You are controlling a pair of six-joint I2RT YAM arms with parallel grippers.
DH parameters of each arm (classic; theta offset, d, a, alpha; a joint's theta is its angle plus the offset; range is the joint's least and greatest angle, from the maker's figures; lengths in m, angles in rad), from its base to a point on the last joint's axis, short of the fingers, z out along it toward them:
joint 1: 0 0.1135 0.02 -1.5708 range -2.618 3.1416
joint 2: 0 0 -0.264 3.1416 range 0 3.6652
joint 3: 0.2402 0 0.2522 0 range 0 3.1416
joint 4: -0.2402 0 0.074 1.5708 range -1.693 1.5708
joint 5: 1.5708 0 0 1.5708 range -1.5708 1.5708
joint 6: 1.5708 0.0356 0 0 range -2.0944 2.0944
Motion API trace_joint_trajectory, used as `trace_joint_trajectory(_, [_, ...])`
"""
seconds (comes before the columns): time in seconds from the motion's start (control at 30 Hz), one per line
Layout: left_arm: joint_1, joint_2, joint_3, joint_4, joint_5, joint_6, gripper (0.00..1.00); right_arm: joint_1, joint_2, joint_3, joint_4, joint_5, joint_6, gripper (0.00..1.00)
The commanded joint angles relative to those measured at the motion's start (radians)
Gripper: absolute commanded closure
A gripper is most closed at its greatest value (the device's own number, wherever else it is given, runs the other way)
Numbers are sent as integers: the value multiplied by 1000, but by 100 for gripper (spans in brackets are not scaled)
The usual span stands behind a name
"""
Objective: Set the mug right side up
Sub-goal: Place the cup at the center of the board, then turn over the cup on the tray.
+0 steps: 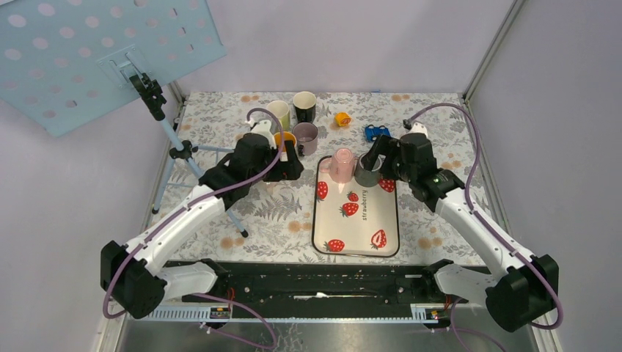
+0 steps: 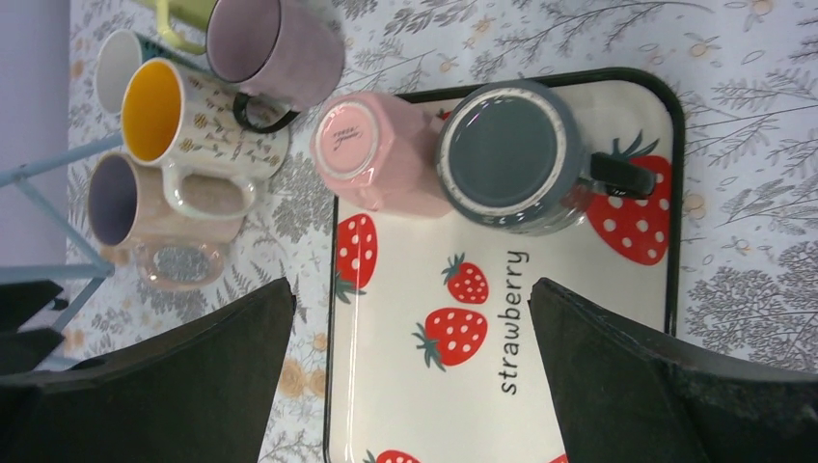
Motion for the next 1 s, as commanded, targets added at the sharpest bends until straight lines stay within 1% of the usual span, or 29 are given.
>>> trace_joint_trajectory(0.0, [2,67,57,54,162,41,1,-37,28,67,10,-25,-27,0])
trace_joint_trajectory(0.13, [-2,187,120,119,270,115,1,-44,27,76,-7,-28,-20,0])
trace_joint_trajectory(0.33, [-11,376,278,122,337,335,1,-53,-49,48,-37,-6,-13,0])
trace_joint_trajectory(0.43, [-12,463,354,108,398,435,1,-56,-105,36,-52,4,-12,0])
trace_joint_trajectory(0.53, [-14,538,452,90,471,495,1,-58,-144,34,-75,5,-12,0])
trace_joint_trajectory(0.6, [-28,616,539,42,455,533,1,-56,-171,34,-95,13,-15,0])
trace_joint_trajectory(0.73, [-44,722,663,-36,422,604,1,-56,-227,42,-138,33,-24,0])
trace_joint_trajectory(0.9, [-68,800,755,-119,393,686,1,-56,-276,49,-173,36,-25,0])
trace_joint_trajectory(0.97, [-78,815,767,-126,385,709,1,-57,-283,49,-183,30,-28,0])
